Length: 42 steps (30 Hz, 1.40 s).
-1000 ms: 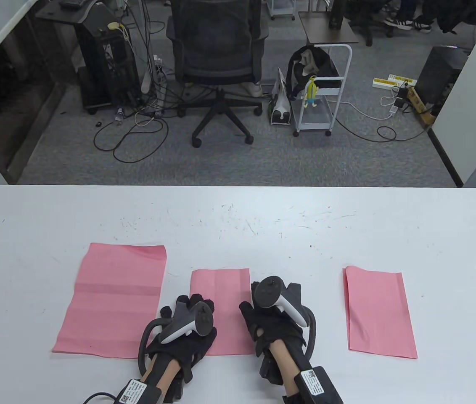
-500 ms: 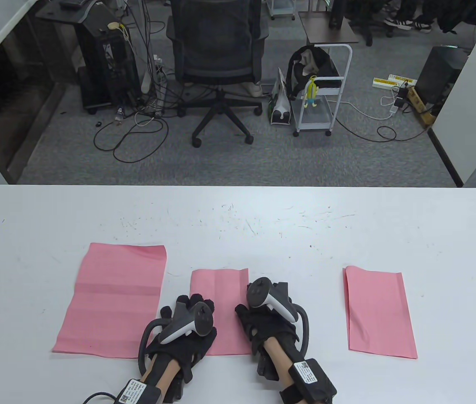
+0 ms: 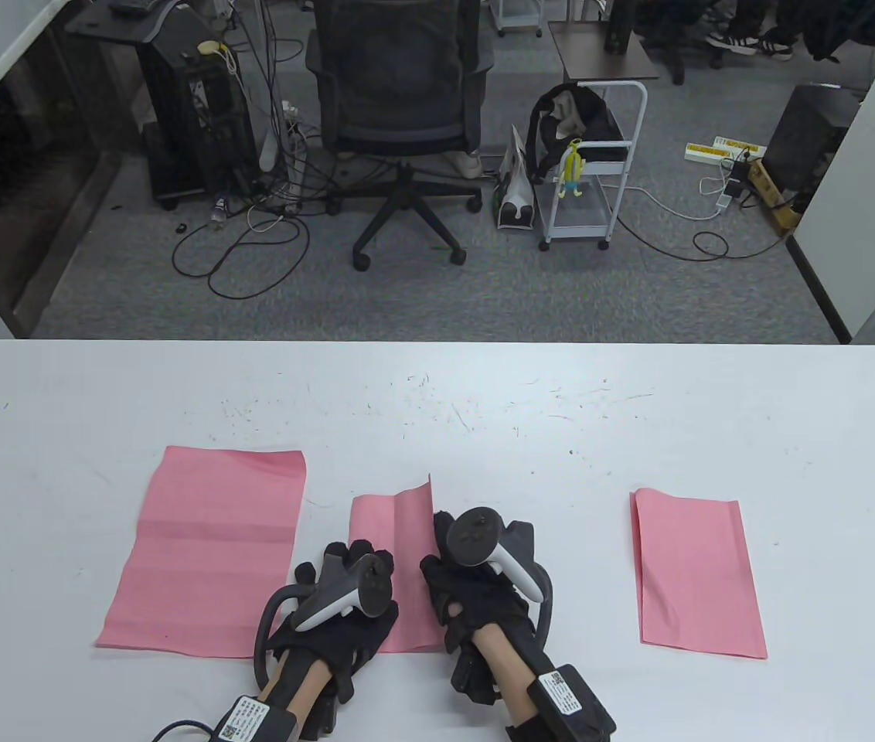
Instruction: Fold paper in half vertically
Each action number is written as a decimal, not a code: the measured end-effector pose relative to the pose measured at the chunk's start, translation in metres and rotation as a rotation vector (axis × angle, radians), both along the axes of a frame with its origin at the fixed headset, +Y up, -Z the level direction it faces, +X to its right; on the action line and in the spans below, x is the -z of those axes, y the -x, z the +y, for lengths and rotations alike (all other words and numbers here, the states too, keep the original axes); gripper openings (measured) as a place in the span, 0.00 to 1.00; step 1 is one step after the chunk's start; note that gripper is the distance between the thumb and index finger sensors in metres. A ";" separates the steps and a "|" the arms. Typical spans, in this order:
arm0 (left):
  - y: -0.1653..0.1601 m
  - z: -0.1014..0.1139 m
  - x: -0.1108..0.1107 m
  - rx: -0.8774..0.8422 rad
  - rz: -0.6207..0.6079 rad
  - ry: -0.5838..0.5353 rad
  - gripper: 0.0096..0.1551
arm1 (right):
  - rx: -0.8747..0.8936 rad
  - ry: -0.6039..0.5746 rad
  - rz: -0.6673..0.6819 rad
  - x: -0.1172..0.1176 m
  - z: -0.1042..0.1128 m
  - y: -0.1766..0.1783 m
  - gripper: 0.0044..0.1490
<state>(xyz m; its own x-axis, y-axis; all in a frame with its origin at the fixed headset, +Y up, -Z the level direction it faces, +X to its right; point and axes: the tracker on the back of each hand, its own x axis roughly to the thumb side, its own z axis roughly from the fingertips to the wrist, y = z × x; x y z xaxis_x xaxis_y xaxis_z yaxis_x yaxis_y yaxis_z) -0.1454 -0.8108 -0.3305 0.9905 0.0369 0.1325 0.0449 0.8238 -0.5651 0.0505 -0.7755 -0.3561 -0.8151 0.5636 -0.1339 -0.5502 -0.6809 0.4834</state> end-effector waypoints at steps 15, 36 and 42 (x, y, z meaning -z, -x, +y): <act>-0.001 0.005 0.003 0.021 0.004 -0.005 0.44 | 0.067 0.053 -0.149 0.001 -0.017 -0.015 0.39; -0.006 0.110 -0.017 -0.163 0.012 -0.328 0.47 | 0.068 0.029 -0.155 -0.002 -0.017 -0.014 0.38; -0.007 0.110 -0.018 -0.162 0.000 -0.333 0.47 | 0.141 0.039 -0.183 -0.002 -0.016 -0.023 0.36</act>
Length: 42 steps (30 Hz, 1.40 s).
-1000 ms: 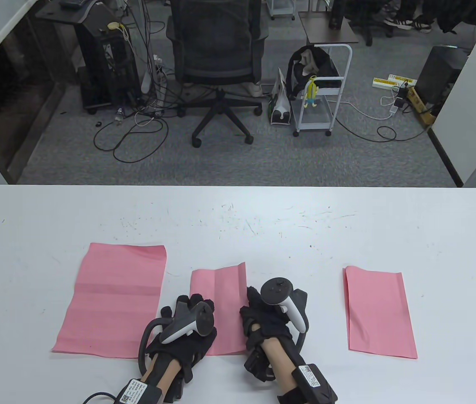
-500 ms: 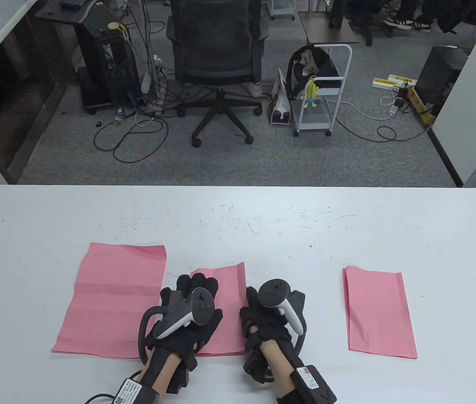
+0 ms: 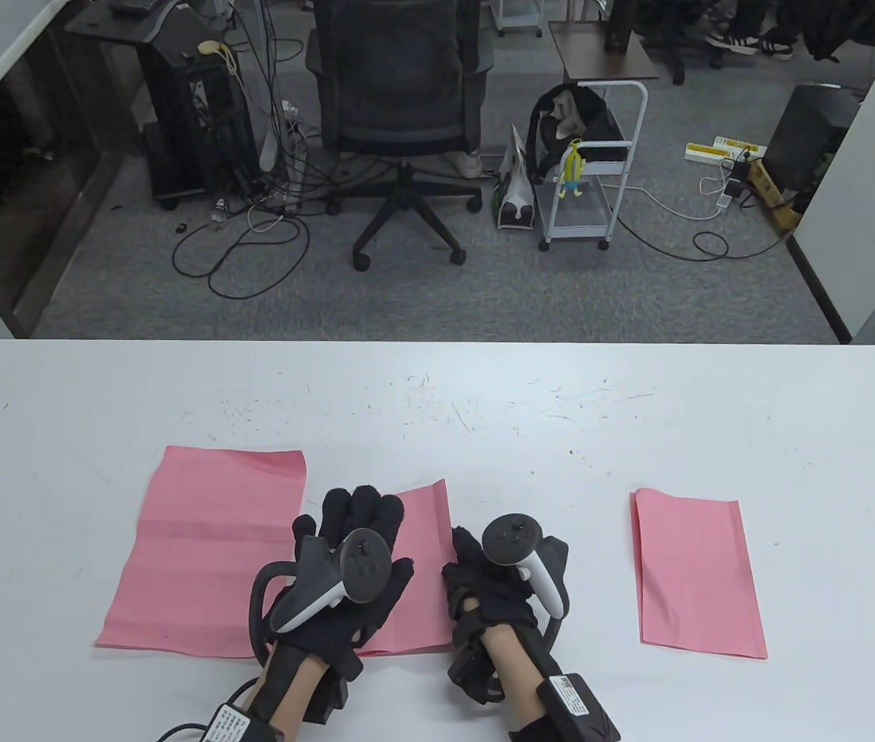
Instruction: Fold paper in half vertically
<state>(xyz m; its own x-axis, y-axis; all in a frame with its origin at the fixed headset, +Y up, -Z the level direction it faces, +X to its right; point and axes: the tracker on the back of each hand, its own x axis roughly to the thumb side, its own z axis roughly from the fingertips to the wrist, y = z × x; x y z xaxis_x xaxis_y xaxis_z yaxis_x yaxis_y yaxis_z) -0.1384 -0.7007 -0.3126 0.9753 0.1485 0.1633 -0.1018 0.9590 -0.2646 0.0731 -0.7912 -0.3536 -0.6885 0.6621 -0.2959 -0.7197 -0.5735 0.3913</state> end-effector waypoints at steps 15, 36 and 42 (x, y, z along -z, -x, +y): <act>0.006 0.003 -0.001 -0.025 0.003 -0.017 0.47 | -0.024 -0.199 -0.321 -0.019 0.099 -0.183 0.35; 0.013 -0.002 0.004 -0.002 0.035 0.001 0.47 | -0.305 0.104 -0.519 -0.034 0.033 -0.309 0.36; 0.012 -0.002 0.004 0.002 0.032 0.009 0.47 | -0.407 0.120 -0.523 -0.033 0.028 -0.304 0.38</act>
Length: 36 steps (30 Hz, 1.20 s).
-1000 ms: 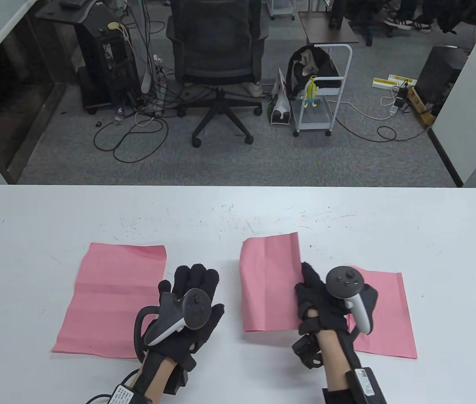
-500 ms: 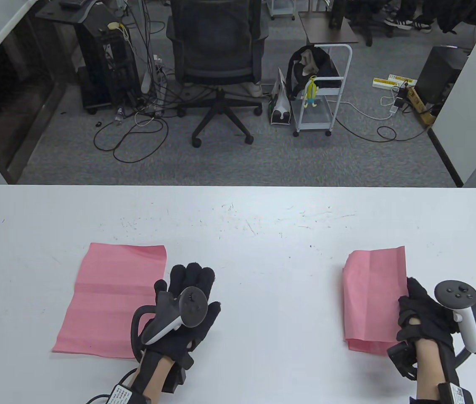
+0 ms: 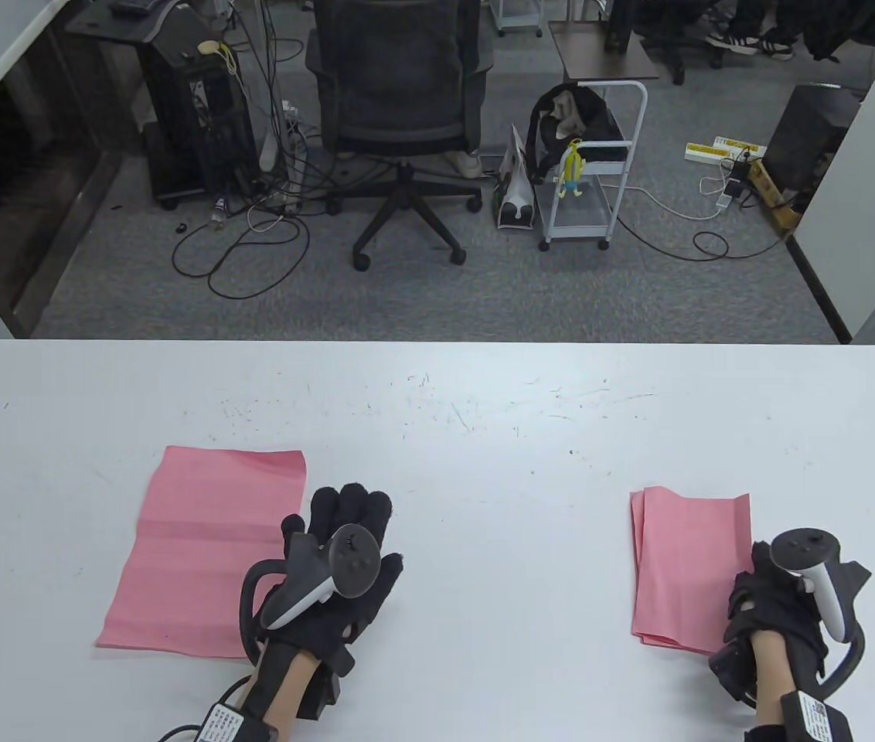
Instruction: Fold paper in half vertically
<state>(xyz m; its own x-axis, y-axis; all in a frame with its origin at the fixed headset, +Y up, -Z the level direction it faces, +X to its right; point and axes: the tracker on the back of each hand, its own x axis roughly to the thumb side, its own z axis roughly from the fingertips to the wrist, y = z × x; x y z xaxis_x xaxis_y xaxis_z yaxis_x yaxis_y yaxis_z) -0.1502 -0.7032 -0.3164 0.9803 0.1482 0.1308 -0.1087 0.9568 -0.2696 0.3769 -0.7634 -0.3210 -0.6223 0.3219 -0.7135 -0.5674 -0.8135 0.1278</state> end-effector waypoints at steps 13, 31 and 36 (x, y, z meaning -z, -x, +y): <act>0.004 -0.002 0.003 -0.004 0.014 0.015 0.47 | -0.107 -0.180 0.186 0.006 0.068 0.061 0.45; 0.010 -0.003 0.005 -0.030 0.024 0.006 0.47 | -0.085 -0.177 0.795 0.015 0.060 0.287 0.50; 0.009 -0.006 0.006 -0.025 0.024 0.017 0.47 | -0.059 -0.139 0.817 0.017 0.044 0.298 0.50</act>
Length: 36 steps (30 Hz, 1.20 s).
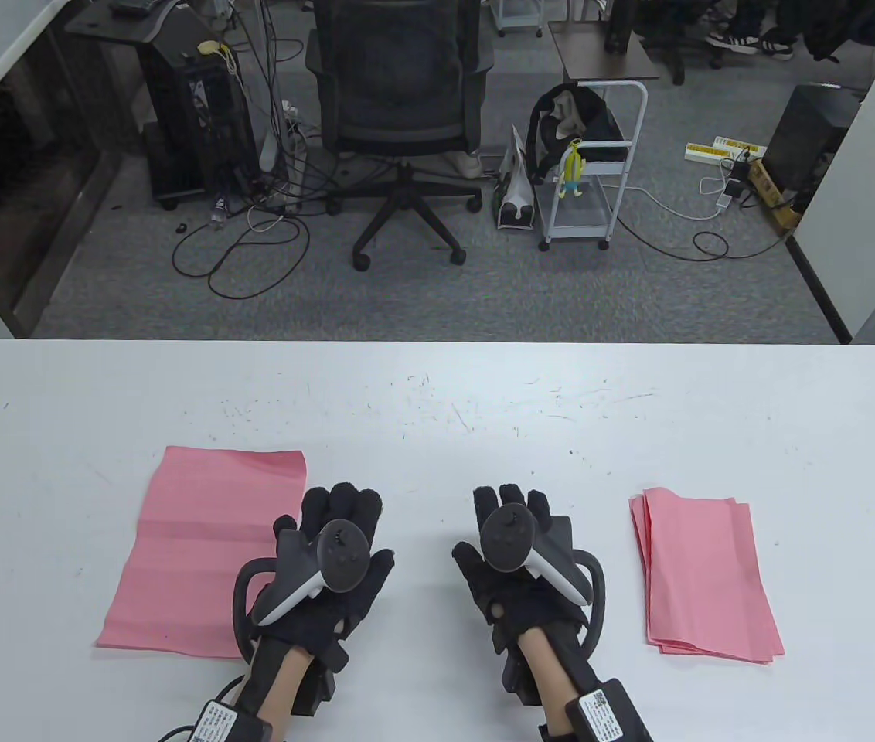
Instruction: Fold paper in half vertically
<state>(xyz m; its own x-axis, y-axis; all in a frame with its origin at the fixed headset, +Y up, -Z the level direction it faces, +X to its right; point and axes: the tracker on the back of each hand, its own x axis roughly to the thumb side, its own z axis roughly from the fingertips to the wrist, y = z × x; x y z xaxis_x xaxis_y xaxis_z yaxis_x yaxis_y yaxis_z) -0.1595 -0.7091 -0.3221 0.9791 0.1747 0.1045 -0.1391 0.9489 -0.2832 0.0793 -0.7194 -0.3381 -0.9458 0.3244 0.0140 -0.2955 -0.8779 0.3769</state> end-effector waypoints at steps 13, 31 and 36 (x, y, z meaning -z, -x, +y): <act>-0.002 -0.008 0.001 0.028 0.002 0.020 0.47 | 0.021 -0.014 -0.004 -0.002 0.004 -0.009 0.49; 0.053 -0.016 0.035 0.185 0.184 0.221 0.47 | 0.114 -0.053 0.017 -0.007 0.023 -0.019 0.48; 0.106 -0.028 0.047 0.217 0.345 0.341 0.47 | 0.133 -0.047 0.020 -0.006 0.023 -0.020 0.48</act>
